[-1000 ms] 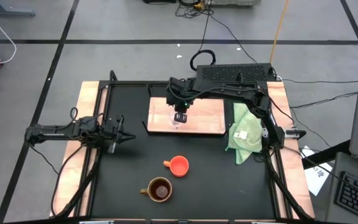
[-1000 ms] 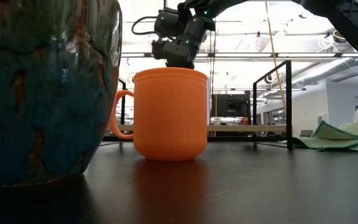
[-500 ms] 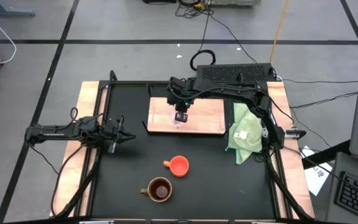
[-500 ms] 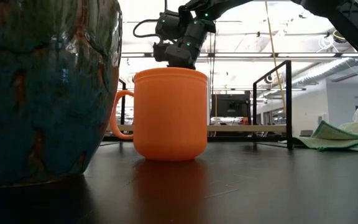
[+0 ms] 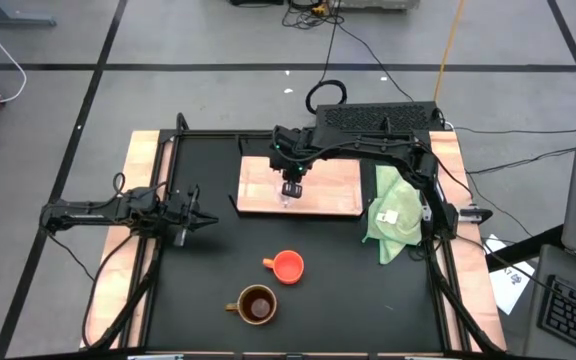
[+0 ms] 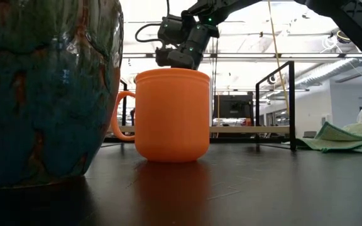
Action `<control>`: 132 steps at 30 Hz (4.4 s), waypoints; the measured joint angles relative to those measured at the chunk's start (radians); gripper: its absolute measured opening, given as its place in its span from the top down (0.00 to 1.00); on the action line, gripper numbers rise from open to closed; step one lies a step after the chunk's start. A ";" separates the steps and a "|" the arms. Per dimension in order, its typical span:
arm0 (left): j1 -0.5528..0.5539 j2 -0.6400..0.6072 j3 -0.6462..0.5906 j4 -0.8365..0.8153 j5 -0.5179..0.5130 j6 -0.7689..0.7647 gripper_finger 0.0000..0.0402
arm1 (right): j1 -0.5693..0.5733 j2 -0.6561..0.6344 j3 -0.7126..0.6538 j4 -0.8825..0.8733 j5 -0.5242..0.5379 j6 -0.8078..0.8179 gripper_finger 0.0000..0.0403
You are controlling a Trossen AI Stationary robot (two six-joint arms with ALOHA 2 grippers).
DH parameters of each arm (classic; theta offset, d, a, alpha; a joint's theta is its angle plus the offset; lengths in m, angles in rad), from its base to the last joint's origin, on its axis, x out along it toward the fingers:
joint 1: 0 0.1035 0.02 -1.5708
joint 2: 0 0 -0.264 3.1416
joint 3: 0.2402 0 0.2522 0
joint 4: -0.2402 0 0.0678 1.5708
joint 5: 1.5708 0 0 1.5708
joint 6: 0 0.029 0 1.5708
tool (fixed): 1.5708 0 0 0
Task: Stack small to large cups/mugs on shelf
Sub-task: Put the transparent mug on the shelf
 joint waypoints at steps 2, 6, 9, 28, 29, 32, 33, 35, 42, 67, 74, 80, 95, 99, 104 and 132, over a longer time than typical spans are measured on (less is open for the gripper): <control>0.000 0.000 0.000 0.000 0.000 0.000 0.94 | 0.005 0.000 0.000 0.006 0.001 -0.003 0.98; 0.000 0.000 0.000 0.000 0.000 0.000 0.94 | 0.014 0.006 -0.003 0.012 0.000 -0.014 0.92; 0.000 0.000 0.000 0.000 0.000 0.000 0.94 | 0.019 0.008 -0.004 0.024 0.001 -0.013 0.87; 0.000 0.000 0.000 -0.022 0.000 0.000 0.94 | 0.019 -0.005 0.041 0.049 0.000 -0.003 0.74; 0.000 0.000 0.000 -0.021 0.000 0.000 0.94 | 0.019 -0.012 0.042 0.047 0.000 -0.003 0.74; 0.000 0.000 0.000 -0.011 0.000 -0.004 0.94 | 0.019 -0.047 0.043 0.047 -0.001 0.008 0.73; 0.000 0.000 0.000 -0.007 0.000 -0.004 0.94 | 0.019 -0.060 0.043 0.046 -0.001 0.015 0.73; 0.000 0.000 0.000 0.011 0.000 -0.005 0.94 | 0.019 -0.091 0.043 0.026 -0.001 0.033 0.73; 0.000 0.000 0.000 0.057 -0.015 -0.034 0.94 | 0.040 -0.215 0.043 -0.106 0.001 0.053 0.82; 0.000 0.039 0.204 -0.055 -0.025 -0.010 1.00 | 0.352 -0.928 -0.771 0.506 0.214 0.206 1.00; 0.000 0.040 0.204 -0.062 -0.025 0.010 1.00 | 0.359 -1.171 -1.083 0.710 0.216 0.283 1.00; 0.000 0.040 0.204 -0.072 0.003 0.009 1.00 | 0.433 -1.310 -1.268 0.905 0.208 0.240 1.00; 0.000 0.040 0.204 -0.091 -0.043 -0.018 1.00 | 0.608 -1.400 -1.573 1.288 0.206 0.246 1.00; 0.000 0.040 0.204 -0.078 -0.118 -0.069 1.00 | 0.630 -1.401 -1.612 1.331 0.208 0.233 1.00; 0.000 0.144 0.230 -0.029 -0.130 -0.075 1.00 | 0.627 -1.401 -1.632 1.343 0.212 0.233 1.00; 0.313 1.236 0.989 -0.158 0.275 0.006 1.00 | 0.628 -1.401 -1.634 1.374 0.210 0.135 1.00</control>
